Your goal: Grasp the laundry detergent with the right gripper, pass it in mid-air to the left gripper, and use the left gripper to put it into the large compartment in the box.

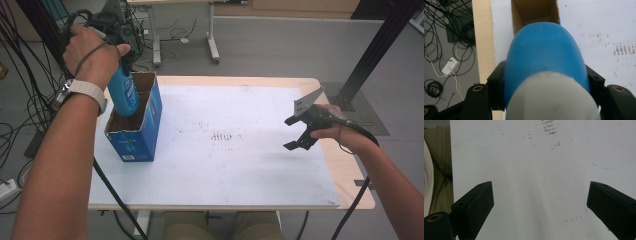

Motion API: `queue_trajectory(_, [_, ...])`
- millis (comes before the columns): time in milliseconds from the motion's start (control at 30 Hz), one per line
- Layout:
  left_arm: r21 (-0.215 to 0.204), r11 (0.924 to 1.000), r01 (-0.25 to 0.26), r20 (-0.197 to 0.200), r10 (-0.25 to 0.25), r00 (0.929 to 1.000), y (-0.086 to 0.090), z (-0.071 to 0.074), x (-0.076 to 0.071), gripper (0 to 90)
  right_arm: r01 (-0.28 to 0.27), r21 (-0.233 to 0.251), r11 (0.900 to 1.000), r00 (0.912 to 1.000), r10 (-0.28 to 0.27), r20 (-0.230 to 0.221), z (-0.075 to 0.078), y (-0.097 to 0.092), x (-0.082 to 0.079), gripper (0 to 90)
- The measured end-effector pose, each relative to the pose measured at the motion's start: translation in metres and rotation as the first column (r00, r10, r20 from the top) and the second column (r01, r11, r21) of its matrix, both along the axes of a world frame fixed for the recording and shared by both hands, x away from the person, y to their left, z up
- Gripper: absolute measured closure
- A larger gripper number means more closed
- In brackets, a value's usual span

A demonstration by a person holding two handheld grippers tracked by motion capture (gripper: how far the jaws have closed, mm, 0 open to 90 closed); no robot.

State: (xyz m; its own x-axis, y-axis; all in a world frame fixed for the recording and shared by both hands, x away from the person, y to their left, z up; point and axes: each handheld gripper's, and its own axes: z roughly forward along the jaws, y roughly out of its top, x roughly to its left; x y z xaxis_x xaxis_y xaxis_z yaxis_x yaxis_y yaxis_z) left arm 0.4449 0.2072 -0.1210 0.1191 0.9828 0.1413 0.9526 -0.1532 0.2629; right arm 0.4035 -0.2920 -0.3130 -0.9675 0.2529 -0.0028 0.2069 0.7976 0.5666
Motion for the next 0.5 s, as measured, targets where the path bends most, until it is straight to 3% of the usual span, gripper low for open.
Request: queue_trajectory(500, [-0.01, 0.9999, -0.003, -0.018, 0.003, 0.9998, 0.006, -0.032, 0.002, 37.4, 0.014, 0.0, 0.9999, 0.9999, -0.014, -0.005, -0.003, -0.003, -0.002, 7.4])
